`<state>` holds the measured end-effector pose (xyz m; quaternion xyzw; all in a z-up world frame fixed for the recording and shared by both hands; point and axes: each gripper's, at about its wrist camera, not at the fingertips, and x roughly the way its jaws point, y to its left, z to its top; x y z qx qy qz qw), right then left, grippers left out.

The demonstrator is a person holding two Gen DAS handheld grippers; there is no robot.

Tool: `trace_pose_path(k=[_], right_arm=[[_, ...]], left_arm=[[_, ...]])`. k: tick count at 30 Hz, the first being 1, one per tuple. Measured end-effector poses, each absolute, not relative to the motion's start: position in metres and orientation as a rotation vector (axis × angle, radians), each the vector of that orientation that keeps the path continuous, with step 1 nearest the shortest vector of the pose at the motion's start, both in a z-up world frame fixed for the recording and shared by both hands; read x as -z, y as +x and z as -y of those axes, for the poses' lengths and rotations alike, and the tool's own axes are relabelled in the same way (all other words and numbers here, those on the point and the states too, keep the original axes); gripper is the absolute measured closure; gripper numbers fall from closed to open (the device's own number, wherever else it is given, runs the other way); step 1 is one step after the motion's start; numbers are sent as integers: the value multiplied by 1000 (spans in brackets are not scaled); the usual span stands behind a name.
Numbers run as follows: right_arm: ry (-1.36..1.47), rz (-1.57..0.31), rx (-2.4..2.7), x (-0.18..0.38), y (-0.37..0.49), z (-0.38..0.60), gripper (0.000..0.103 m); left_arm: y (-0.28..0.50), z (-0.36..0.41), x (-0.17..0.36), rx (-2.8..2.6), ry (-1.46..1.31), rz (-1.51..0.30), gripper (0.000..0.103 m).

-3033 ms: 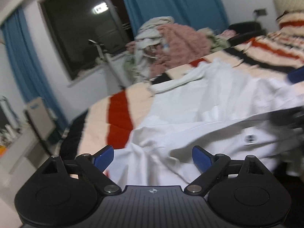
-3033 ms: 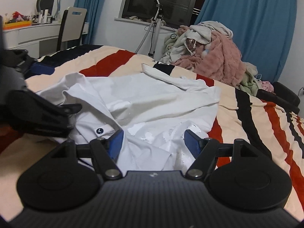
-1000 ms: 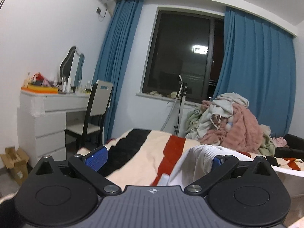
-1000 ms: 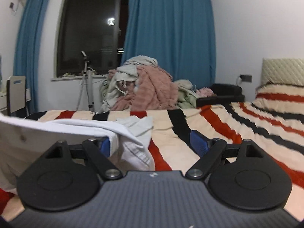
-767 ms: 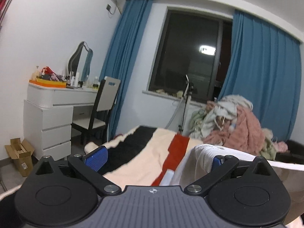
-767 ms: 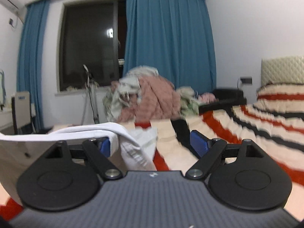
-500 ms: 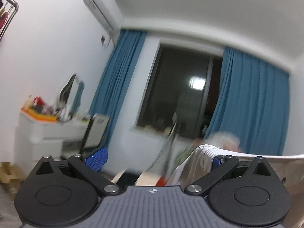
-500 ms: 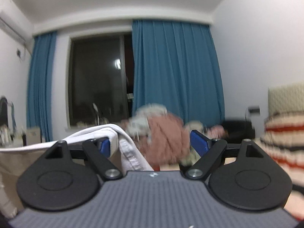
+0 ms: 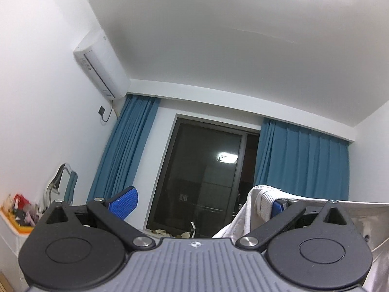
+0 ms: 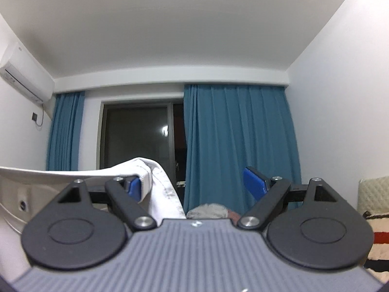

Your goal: Fold clothes

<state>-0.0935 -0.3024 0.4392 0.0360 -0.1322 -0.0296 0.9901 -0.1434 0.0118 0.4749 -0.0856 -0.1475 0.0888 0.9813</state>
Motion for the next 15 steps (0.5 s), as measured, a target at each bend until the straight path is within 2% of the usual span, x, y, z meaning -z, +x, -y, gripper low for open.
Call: trace_pose_path(k=[3, 6, 15], right_arm=[[52, 193, 57, -435, -54, 302, 19], [12, 110, 72, -403, -1, 298, 19], [-14, -159, 147, -240, 229, 279, 19]], left_arm=[[-99, -8, -469, -182, -157, 245, 0], [-35, -8, -434, -179, -150, 158, 0], [232, -12, -248, -199, -41, -91, 0]])
